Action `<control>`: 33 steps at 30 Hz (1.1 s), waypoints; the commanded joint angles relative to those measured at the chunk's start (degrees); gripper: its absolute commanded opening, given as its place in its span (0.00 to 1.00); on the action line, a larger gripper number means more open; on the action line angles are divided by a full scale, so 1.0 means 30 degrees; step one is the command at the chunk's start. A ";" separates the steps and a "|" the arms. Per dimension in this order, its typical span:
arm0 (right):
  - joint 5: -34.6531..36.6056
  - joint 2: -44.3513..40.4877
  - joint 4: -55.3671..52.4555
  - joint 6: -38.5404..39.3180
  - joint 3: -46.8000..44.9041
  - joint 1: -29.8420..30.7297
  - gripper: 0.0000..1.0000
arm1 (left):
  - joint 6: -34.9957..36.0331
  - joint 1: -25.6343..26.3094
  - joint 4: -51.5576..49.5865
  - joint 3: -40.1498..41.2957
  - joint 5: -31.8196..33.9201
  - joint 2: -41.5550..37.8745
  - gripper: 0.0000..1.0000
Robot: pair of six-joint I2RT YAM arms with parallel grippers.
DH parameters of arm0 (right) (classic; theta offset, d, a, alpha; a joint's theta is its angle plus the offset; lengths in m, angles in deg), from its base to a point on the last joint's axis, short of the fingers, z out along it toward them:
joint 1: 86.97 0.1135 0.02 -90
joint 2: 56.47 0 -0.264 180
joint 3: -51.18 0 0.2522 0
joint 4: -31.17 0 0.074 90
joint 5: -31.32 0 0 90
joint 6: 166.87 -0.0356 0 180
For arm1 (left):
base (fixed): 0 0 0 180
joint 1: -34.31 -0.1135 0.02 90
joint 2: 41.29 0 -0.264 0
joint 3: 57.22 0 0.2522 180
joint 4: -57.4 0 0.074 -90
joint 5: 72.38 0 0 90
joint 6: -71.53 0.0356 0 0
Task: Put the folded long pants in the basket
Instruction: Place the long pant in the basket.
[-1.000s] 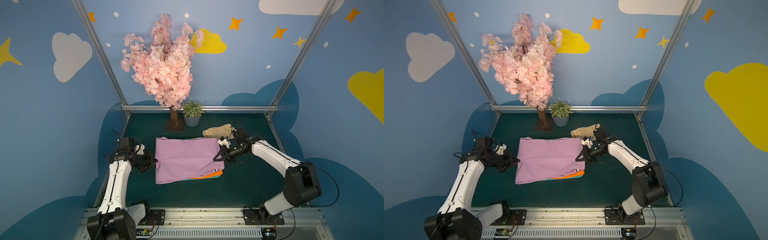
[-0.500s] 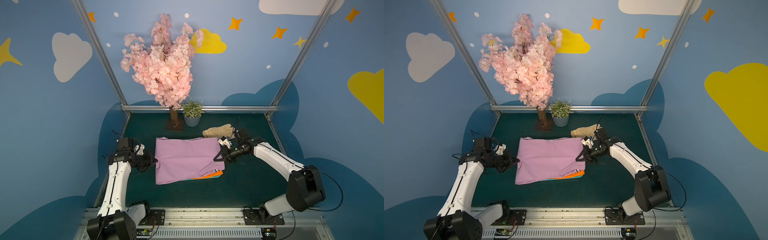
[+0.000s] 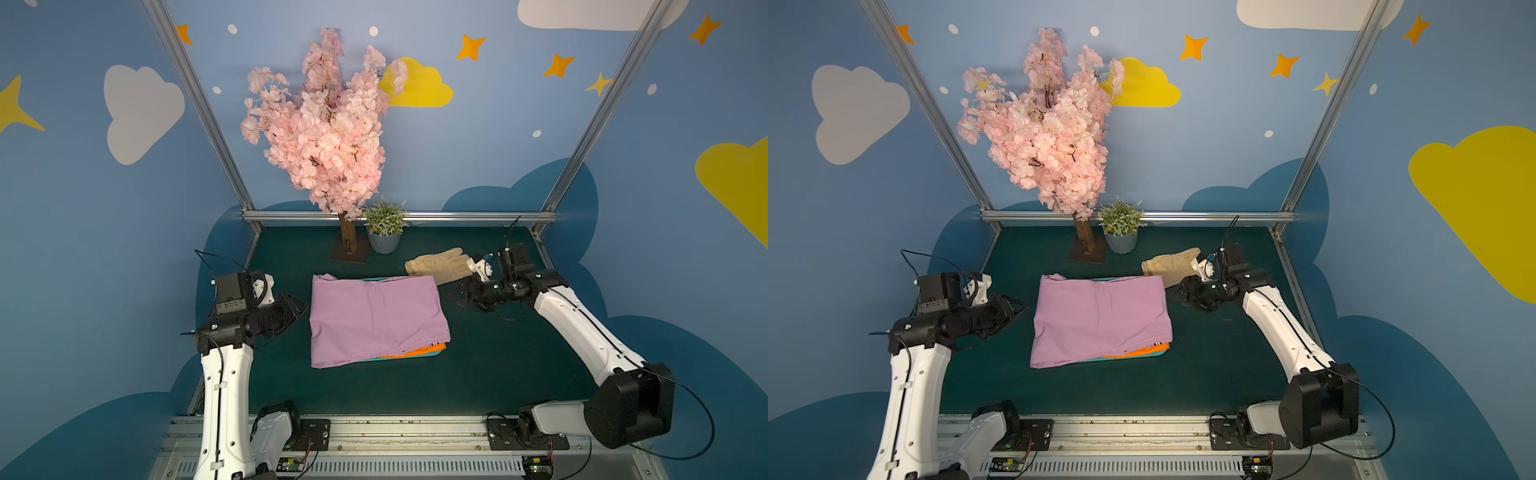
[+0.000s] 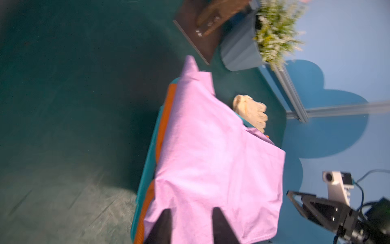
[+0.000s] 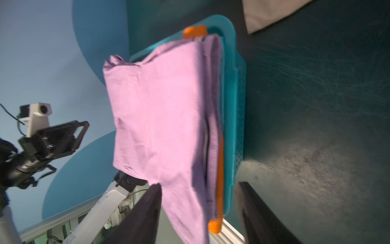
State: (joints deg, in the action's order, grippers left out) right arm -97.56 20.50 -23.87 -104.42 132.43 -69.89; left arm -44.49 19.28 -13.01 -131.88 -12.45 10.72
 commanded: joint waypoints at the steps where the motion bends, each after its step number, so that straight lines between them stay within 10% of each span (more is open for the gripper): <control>1: -0.1165 -0.0137 0.1571 -0.0973 0.0817 0.0427 0.41 | -0.0819 0.0105 0.2072 0.0654 -0.4776 -0.0863 0.13; 5: -0.2723 0.1863 0.3230 -0.2219 0.1375 0.1561 0.24 | -0.2156 0.0878 0.3573 0.2136 -0.7200 -0.1571 0.03; 15: -0.2210 0.8331 0.5548 -0.2862 0.3151 0.2060 0.11 | -0.4520 0.2270 0.3140 0.7770 -0.4611 -0.3237 0.02; 25: -0.0379 0.5987 0.5249 -0.1933 0.3096 0.1505 0.13 | -0.3581 0.2255 0.1417 0.6087 -0.2259 -0.3629 0.17; 33: 0.8361 -0.2166 0.3565 0.0032 -0.0053 0.0206 0.59 | -0.2729 0.2283 0.5648 0.4398 0.5063 -0.2395 0.61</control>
State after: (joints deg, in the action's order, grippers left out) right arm -86.78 20.87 -10.36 -106.32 137.65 -67.79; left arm -54.88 26.08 -1.60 -117.63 -7.97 -0.08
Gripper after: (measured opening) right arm 0.552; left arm 0.598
